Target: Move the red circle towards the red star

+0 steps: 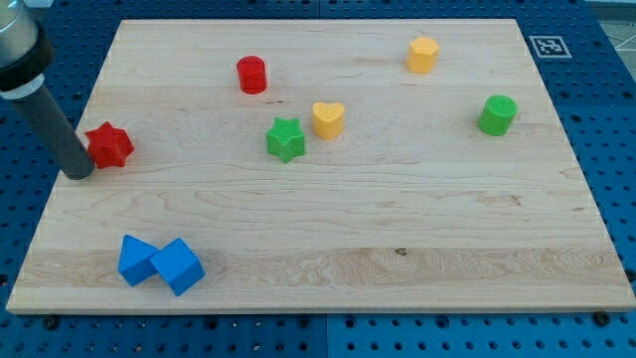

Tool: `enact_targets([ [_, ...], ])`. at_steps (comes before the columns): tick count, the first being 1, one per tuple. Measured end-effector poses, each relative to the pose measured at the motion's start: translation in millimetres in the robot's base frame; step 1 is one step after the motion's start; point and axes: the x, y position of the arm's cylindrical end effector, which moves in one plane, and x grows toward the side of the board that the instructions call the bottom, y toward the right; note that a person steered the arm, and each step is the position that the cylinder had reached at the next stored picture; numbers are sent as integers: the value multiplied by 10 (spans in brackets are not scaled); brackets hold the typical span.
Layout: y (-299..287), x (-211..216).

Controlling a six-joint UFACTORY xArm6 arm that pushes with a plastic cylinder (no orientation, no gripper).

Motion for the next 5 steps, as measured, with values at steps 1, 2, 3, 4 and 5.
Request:
enact_targets([
  [1, 237, -118],
  [2, 554, -154],
  [3, 556, 26],
  [4, 747, 451],
  [5, 1377, 489],
])
